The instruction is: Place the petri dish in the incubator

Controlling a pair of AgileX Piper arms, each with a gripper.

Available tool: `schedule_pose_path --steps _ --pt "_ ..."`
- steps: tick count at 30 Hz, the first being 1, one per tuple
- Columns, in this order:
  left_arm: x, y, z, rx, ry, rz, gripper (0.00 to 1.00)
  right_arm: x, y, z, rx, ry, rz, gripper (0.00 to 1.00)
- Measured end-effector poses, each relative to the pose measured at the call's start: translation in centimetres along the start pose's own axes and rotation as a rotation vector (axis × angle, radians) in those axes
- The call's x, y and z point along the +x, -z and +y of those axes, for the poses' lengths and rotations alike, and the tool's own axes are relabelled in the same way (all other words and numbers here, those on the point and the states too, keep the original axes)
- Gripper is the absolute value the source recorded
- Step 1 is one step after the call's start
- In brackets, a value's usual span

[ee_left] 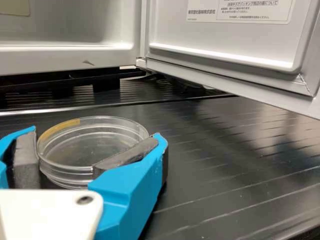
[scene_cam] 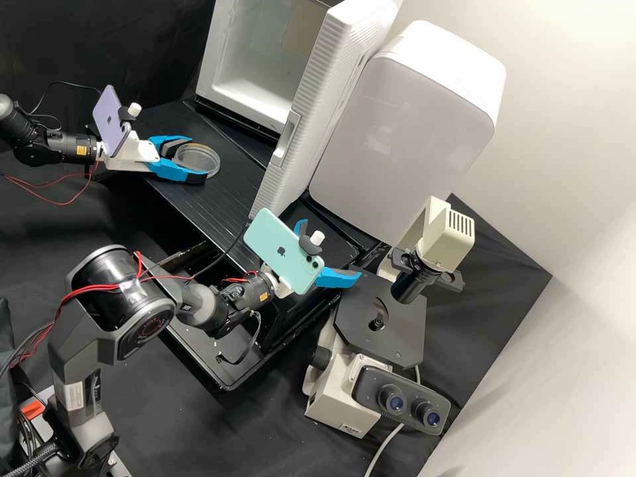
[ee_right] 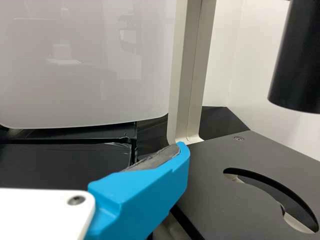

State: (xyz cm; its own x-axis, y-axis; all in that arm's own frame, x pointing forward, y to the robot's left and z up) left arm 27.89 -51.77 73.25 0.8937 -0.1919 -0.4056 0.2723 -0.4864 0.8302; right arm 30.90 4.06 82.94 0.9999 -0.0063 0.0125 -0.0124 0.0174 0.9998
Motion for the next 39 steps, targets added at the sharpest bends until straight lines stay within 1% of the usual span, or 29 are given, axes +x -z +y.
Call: schedule_pose_path --steps 12,15,19,24,26,27,31,33,35,39 --pt "0.0 0.0 0.0 0.0 0.0 0.0 0.0 0.0 0.0 0.0 0.0 0.0 0.0 1.0" --pt "0.0 0.0 0.2 0.001 -0.004 0.001 0.0 0.0 0.0 0.0 0.0 0.0 0.0 1.0" --pt "-0.1 0.0 0.6 0.002 0.007 0.012 0.0 0.0 0.0 0.0 0.0 0.0 0.0 1.0" --pt "-0.1 0.2 1.6 0.004 0.007 0.034 0.0 0.0 0.0 0.0 0.0 0.0 0.0 1.0" --pt "-0.1 0.3 2.4 0.006 -0.007 0.043 0.0 0.0 0.0 0.0 0.0 0.0 0.0 1.0" --pt "-0.1 0.3 2.5 0.006 -0.009 0.044 0.0 0.0 0.0 0.0 0.0 0.0 0.0 1.0" --pt "-0.3 0.6 3.8 0.011 -0.031 0.059 0.0 0.0 0.0 0.0 0.0 0.0 0.0 1.0" --pt "-0.4 0.6 4.1 0.011 -0.036 0.064 0.0 0.0 0.0 0.0 0.0 0.0 0.0 1.0" --pt "-0.6 0.5 4.5 0.012 -0.052 0.061 0.0 0.0 0.0 0.0 0.0 0.0 0.0 1.0" --pt "-1.1 0.2 5.5 0.037 -0.081 0.044 0.0 0.0 0.0 0.0 0.0 0.0 0.0 1.0"
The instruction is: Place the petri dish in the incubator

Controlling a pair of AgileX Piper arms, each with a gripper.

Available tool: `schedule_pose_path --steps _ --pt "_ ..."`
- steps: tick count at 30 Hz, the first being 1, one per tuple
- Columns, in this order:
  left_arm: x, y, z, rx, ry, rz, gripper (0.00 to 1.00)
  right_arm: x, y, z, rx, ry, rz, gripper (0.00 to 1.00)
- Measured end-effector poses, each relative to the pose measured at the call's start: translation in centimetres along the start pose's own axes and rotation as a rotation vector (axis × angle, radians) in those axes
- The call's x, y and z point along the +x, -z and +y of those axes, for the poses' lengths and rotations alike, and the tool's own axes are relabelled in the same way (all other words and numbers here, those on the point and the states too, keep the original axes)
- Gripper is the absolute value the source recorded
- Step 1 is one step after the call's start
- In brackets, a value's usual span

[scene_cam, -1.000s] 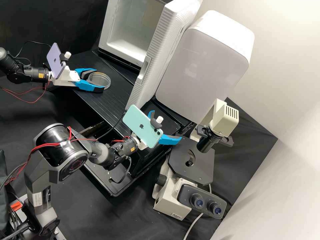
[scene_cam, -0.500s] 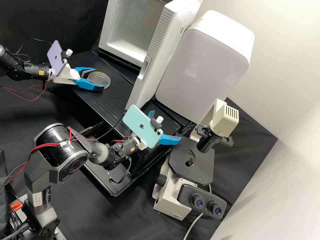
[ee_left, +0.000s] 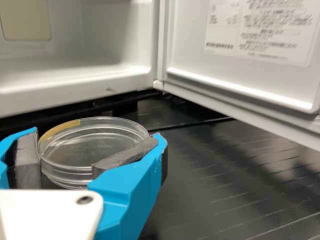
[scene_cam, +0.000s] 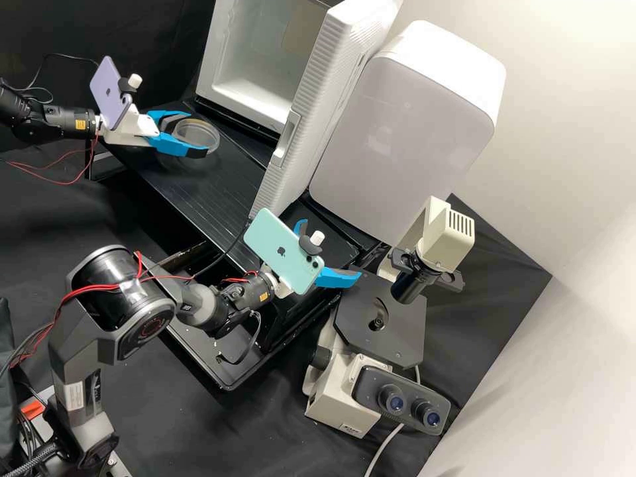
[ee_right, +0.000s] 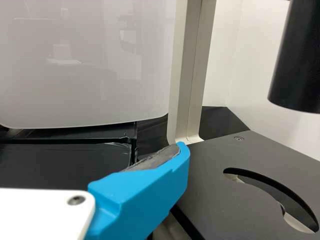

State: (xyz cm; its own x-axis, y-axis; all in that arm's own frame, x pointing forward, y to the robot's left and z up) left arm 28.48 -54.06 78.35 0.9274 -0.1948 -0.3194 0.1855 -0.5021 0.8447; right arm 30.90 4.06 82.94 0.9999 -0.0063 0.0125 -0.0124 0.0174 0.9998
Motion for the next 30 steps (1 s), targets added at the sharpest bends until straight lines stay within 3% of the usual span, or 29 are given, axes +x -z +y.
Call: schedule_pose_path --steps 6,13,20,30 --pt "-0.2 -0.4 1.7 0.035 -0.05 -0.027 0.0 0.0 0.0 0.0 0.0 0.0 0.0 1.0" --pt "0.2 -1.0 3.2 0.044 -0.095 -0.046 0.0 0.0 0.0 0.0 0.0 0.0 0.0 1.0" --pt "1.9 -1.9 4.4 0.082 -0.12 -0.041 0.0 0.0 0.0 0.0 0.0 0.0 0.0 1.0" --pt "6.0 -1.6 5.7 0.059 -0.117 0.036 0.0 0.0 0.0 0.0 0.0 0.0 0.0 1.0"
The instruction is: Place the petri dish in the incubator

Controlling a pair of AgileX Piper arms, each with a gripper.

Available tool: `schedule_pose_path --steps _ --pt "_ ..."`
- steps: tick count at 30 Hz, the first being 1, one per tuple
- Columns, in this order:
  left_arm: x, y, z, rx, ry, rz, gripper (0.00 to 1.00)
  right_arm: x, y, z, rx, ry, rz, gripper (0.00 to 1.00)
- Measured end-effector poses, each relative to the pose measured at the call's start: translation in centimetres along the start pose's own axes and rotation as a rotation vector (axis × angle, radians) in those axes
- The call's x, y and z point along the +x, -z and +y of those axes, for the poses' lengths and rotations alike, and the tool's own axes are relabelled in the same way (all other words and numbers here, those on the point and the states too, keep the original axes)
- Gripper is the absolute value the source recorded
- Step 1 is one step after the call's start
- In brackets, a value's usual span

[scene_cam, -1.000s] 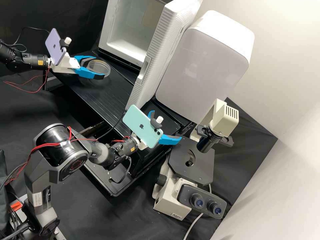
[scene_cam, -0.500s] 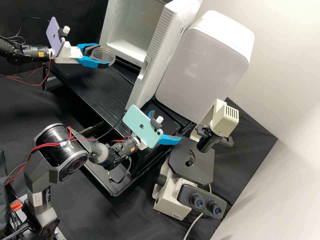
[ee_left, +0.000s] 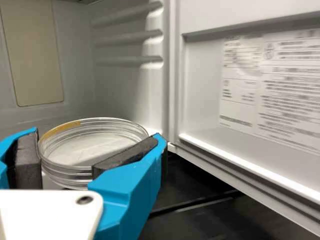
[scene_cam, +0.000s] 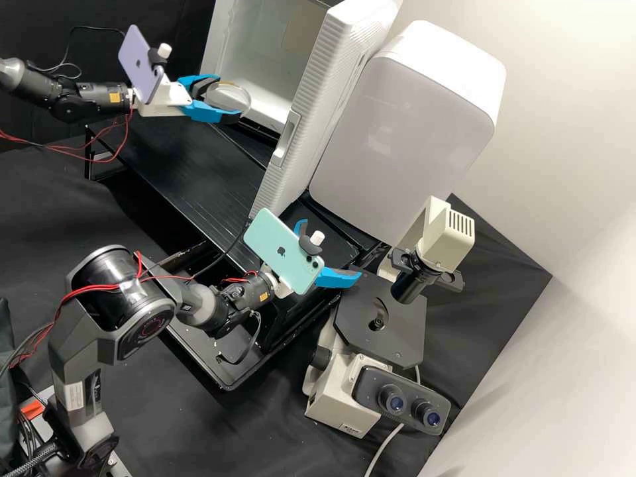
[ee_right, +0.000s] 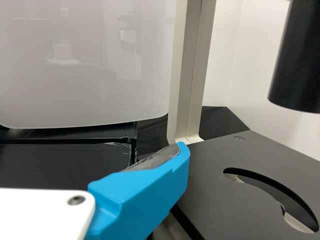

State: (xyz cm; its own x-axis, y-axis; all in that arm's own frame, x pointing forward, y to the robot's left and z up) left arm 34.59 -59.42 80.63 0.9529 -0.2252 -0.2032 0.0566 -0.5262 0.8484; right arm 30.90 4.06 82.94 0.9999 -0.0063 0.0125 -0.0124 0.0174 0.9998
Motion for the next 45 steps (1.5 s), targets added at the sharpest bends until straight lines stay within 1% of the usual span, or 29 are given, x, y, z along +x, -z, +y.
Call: schedule_pose_path --steps 1,2,4,6,7,12,16,17,21,23,25,30,31,32,33,36,38,39,40,42,45 --pt "0.7 0.0 0.2 0.005 -0.006 0.009 0.0 0.0 0.0 0.0 0.0 0.0 0.0 1.0" --pt "1.1 0.1 0.1 0.004 -0.005 0.016 0.0 0.0 0.0 0.0 0.0 0.0 0.0 1.0" --pt "2.4 0.3 0.3 0.002 -0.016 0.035 0.0 0.0 0.0 0.0 0.0 0.0 0.0 1.0" --pt "3.4 0.4 0.1 -0.002 -0.001 0.053 0.0 0.0 0.0 0.0 0.0 0.0 0.0 1.0" --pt "3.9 0.5 0.2 -0.004 -0.002 0.059 0.0 0.0 0.0 0.0 0.0 0.0 0.0 1.0" --pt "6.2 0.9 -0.6 -0.01 0.042 0.103 0.0 0.0 0.0 0.0 0.0 0.0 0.0 1.0" --pt "7.9 0.7 -0.8 -0.016 0.037 0.125 0.0 0.0 0.0 0.0 0.0 0.0 0.0 1.0" --pt "8.2 0.6 -0.7 -0.017 0.033 0.128 0.0 0.0 0.0 0.0 0.0 0.0 0.0 1.0" --pt "9.6 0.5 -0.7 -0.024 0.044 0.153 0.0 0.0 0.0 0.0 0.0 0.0 0.0 1.0" --pt "10.2 0.6 -0.9 -0.016 0.056 0.162 0.0 0.0 0.0 0.0 0.0 0.0 0.0 1.0" --pt "10.9 0.6 -0.9 -0.012 0.058 0.172 0.0 0.0 0.0 0.0 0.0 0.0 0.0 1.0" --pt "12.5 0.8 -0.9 0.012 0.057 0.207 0.0 0.0 0.0 0.0 0.0 0.0 0.0 1.0" --pt "12.7 0.7 -0.9 0.024 0.059 0.21 0.0 0.0 0.0 0.0 0.0 0.0 0.0 1.0" --pt "13.0 0.6 -0.9 0.023 0.06 0.216 0.0 0.0 0.0 0.0 0.0 0.0 0.0 1.0" --pt "13.3 0.6 -0.9 0.03 0.061 0.222 0.0 0.0 0.0 0.0 0.0 0.0 0.0 1.0" --pt "14.2 0.5 -1.2 0.049 0.079 0.236 0.0 0.0 0.0 0.0 0.0 0.0 0.0 1.0" --pt "14.8 0.4 -1.3 0.049 0.083 0.246 0.0 0.0 0.0 0.0 0.0 0.0 0.0 1.0" --pt "15.0 0.3 -1.1 0.042 0.079 0.25 0.0 0.0 0.0 0.0 0.0 0.0 0.0 1.0" --pt "15.2 0.4 -1.1 0.052 0.08 0.254 0.0 0.0 0.0 0.0 0.0 0.0 0.0 1.0" --pt "15.7 0.4 -1.1 0.058 0.086 0.264 0.0 0.0 0.0 0.0 0.0 0.0 0.0 1.0" --pt "16.3 0.4 -1.0 0.042 0.09 0.273 0.0 0.0 0.0 0.0 0.0 0.0 0.0 1.0"
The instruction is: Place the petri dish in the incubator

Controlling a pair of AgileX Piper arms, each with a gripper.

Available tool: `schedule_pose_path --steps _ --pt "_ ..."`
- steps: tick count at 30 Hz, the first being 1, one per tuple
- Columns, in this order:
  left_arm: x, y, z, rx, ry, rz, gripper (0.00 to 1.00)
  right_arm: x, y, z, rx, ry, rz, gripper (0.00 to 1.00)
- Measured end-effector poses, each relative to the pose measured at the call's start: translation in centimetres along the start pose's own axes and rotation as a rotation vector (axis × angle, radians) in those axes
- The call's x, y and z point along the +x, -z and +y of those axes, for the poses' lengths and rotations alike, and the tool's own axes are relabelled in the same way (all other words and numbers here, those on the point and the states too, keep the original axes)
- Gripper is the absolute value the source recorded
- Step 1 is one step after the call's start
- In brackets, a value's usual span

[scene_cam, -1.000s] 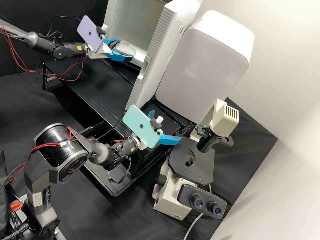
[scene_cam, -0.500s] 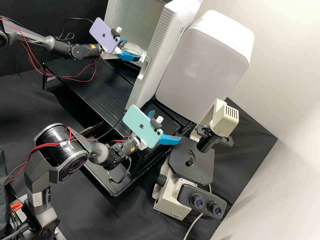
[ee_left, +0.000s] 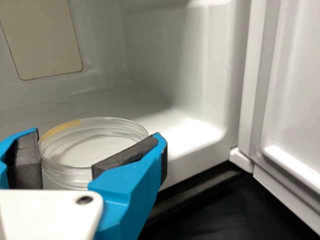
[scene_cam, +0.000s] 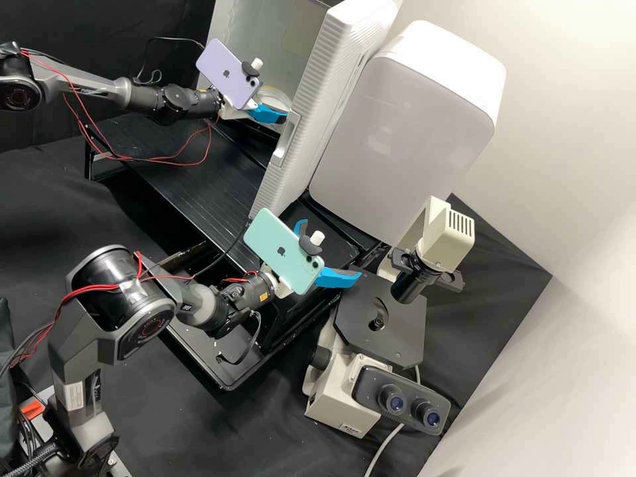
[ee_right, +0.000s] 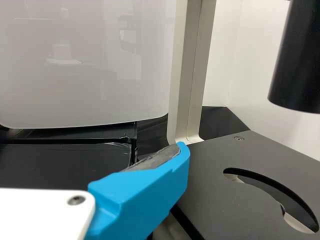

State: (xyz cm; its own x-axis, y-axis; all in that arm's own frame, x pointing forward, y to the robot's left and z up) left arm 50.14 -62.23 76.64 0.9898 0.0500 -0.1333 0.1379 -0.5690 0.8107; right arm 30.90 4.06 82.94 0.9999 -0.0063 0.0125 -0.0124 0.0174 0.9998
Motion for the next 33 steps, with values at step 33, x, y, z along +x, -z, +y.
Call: schedule_pose_path --steps 33 --pt "3.5 -0.4 -0.5 -0.096 0.01 0.017 0.0 0.0 0.0 0.0 0.0 0.0 0.0 1.0"
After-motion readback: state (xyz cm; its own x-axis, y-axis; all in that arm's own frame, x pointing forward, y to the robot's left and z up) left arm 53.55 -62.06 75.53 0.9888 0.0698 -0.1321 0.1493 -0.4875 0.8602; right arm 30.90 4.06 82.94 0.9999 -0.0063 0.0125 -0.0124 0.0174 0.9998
